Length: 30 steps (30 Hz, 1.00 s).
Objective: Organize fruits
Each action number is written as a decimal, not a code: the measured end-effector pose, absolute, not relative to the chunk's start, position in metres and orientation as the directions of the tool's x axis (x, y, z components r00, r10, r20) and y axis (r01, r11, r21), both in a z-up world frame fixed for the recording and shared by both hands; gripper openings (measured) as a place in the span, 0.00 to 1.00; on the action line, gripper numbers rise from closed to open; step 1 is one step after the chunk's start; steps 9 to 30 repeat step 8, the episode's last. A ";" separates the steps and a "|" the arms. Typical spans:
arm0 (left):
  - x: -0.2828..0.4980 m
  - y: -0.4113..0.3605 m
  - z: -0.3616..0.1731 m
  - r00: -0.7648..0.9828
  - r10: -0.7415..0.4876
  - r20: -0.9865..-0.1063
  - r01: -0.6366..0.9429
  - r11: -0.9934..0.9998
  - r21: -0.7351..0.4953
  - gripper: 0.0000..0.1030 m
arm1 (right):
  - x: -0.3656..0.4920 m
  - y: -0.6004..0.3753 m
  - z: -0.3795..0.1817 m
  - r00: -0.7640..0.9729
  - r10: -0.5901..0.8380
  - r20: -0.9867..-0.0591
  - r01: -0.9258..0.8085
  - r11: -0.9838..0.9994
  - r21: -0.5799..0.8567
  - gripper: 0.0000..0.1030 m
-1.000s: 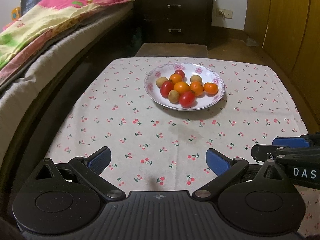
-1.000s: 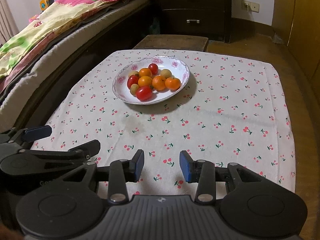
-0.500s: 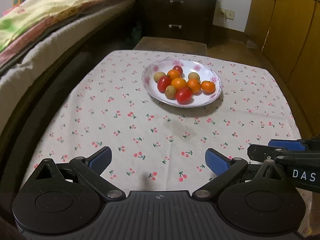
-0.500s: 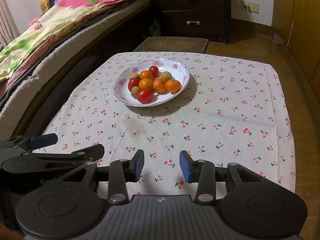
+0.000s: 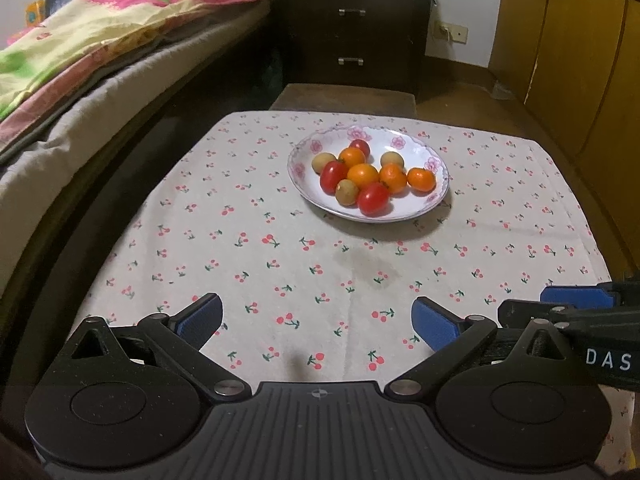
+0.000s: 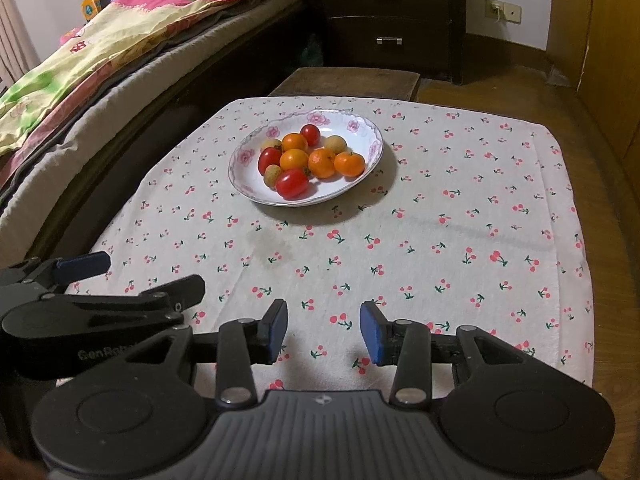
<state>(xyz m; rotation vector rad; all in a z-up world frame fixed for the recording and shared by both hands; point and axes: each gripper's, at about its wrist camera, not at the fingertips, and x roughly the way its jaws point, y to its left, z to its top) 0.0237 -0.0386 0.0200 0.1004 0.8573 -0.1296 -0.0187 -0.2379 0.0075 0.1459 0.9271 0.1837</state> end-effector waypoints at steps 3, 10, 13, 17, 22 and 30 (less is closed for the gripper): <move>0.024 -0.039 0.019 0.647 -0.073 -0.759 0.155 0.987 0.037 0.99 | -0.019 -0.238 0.007 0.587 0.219 -0.780 -0.093 0.975 0.203 0.40; 0.023 -0.041 0.020 0.660 -0.053 -0.750 0.150 0.987 0.063 0.99 | -0.019 -0.238 0.007 0.588 0.219 -0.779 -0.093 0.975 0.204 0.40; 0.023 -0.041 0.020 0.660 -0.053 -0.750 0.150 0.987 0.063 0.99 | -0.019 -0.238 0.007 0.588 0.219 -0.779 -0.093 0.975 0.204 0.40; 0.023 -0.041 0.020 0.660 -0.053 -0.750 0.150 0.987 0.063 0.99 | -0.019 -0.238 0.007 0.588 0.219 -0.779 -0.093 0.975 0.204 0.40; 0.023 -0.041 0.020 0.660 -0.053 -0.750 0.150 0.987 0.063 0.99 | -0.019 -0.238 0.007 0.588 0.219 -0.779 -0.093 0.975 0.204 0.40; 0.023 -0.041 0.020 0.660 -0.053 -0.750 0.150 0.987 0.063 0.99 | -0.019 -0.238 0.007 0.588 0.219 -0.779 -0.093 0.975 0.204 0.40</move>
